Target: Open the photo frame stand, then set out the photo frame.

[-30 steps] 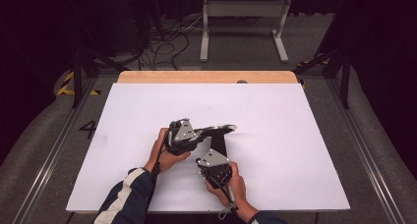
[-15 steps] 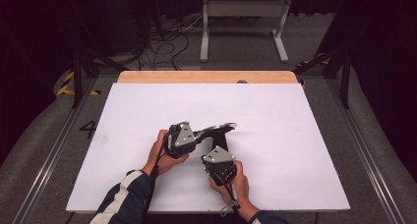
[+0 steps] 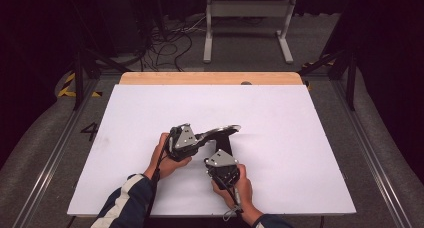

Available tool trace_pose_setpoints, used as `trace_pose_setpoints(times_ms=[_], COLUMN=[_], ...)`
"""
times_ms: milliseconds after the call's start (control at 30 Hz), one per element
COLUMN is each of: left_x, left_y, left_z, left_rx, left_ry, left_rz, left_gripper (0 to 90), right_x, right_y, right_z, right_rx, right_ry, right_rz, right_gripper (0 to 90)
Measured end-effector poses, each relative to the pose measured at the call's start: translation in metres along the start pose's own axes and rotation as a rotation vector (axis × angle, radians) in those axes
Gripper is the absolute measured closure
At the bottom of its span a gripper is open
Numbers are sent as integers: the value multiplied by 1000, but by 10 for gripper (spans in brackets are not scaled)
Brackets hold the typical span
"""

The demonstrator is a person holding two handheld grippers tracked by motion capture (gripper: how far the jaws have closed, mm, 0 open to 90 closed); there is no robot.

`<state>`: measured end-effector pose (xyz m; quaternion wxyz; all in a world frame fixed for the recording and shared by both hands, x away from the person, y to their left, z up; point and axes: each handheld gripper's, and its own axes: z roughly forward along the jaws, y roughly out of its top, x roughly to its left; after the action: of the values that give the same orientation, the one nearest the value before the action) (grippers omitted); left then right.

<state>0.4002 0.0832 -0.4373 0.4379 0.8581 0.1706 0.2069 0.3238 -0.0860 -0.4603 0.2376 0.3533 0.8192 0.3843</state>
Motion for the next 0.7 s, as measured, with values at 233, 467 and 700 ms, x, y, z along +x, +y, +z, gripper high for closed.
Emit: trace_pose_setpoints(times_ms=[233,467,700], left_x=[4,2,-3], left_y=[-6,-6,-6], left_z=[11,10,6], left_rx=[39,49,60], left_ry=[-6,-5,9], left_rz=[-44,-19,6], left_gripper=[700,794,802], right_x=[1,-1,-2], right_y=[0,-1,-1], right_z=[0,-2,-5], right_rx=[3,-2,1], right_ry=[-6,-10,-11], right_rz=[1,1,11], right_gripper=[900,900,900])
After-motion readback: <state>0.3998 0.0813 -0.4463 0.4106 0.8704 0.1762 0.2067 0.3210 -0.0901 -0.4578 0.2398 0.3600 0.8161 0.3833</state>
